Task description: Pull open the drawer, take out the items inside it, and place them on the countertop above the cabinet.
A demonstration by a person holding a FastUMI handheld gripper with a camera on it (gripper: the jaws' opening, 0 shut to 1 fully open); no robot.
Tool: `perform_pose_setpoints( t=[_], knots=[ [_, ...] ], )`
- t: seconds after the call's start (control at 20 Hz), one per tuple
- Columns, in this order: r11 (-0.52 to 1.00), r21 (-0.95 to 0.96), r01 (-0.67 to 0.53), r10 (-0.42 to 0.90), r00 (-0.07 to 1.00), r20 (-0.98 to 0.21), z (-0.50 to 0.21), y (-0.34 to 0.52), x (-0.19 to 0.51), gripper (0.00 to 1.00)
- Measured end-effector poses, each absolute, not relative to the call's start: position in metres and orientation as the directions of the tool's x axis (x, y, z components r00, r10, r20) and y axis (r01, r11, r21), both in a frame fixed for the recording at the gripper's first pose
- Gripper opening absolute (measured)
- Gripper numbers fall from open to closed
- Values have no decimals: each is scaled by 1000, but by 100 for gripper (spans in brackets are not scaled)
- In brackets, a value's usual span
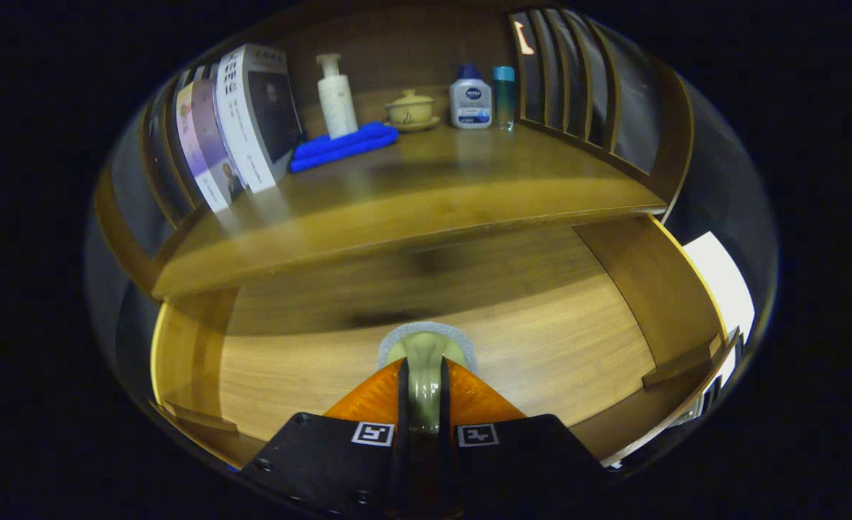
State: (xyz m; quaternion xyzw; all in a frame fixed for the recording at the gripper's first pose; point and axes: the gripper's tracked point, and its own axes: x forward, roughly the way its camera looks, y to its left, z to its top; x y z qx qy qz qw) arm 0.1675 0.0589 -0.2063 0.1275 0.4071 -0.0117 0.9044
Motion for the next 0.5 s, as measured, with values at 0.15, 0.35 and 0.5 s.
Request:
perform_pose_setpoints(
  t=[0.15, 0.35, 0.5],
  knots=[
    [953, 274, 126, 93, 740, -666, -187, 52, 167, 18],
    [959, 267, 98, 82, 801, -593, -163, 46, 163, 18],
    [964, 254, 72, 78, 842, -533, -143, 45, 157, 18]
  ],
)
